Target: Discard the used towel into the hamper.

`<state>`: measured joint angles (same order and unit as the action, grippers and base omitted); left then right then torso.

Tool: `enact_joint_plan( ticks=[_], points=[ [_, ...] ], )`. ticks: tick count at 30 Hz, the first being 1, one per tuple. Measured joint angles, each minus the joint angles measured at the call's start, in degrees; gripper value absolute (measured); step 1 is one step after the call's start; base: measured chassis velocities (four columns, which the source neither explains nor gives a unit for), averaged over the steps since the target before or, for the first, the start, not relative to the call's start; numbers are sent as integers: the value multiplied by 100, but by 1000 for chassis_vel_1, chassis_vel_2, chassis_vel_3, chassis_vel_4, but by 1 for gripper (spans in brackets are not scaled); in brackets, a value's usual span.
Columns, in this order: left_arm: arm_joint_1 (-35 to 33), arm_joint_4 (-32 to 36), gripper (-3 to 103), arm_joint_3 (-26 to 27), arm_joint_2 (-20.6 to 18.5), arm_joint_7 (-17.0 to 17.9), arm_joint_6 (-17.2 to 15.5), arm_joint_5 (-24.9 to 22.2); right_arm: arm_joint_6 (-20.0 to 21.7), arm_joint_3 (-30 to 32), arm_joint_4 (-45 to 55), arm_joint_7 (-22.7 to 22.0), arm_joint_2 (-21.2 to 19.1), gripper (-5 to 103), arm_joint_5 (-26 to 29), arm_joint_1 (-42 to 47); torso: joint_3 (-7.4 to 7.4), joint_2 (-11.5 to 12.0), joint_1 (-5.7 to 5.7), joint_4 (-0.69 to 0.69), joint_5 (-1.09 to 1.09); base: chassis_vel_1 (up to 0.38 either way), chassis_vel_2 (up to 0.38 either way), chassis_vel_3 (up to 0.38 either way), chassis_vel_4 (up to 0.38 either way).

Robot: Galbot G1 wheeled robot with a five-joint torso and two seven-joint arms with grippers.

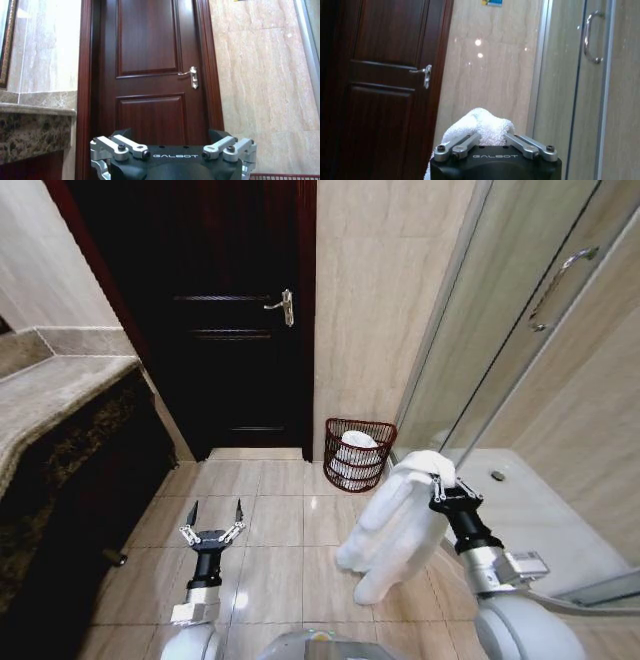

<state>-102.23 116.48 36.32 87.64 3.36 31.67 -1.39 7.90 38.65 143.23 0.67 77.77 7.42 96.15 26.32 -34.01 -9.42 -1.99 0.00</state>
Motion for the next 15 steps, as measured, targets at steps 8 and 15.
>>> enact_joint_plan(
  ticks=[8,15],
  points=[
    [-10,42,100,21,-5,-9,-2,-2,-30,-16,0,72,19,5,-5,-53,-12,18,8,0,-1,0,0,0,0],
    [13,30,100,11,23,-27,-16,42,-31,-20,0,73,-27,5,-8,-159,-20,32,13,0,-1,-63,74,77,-70]
  ],
)
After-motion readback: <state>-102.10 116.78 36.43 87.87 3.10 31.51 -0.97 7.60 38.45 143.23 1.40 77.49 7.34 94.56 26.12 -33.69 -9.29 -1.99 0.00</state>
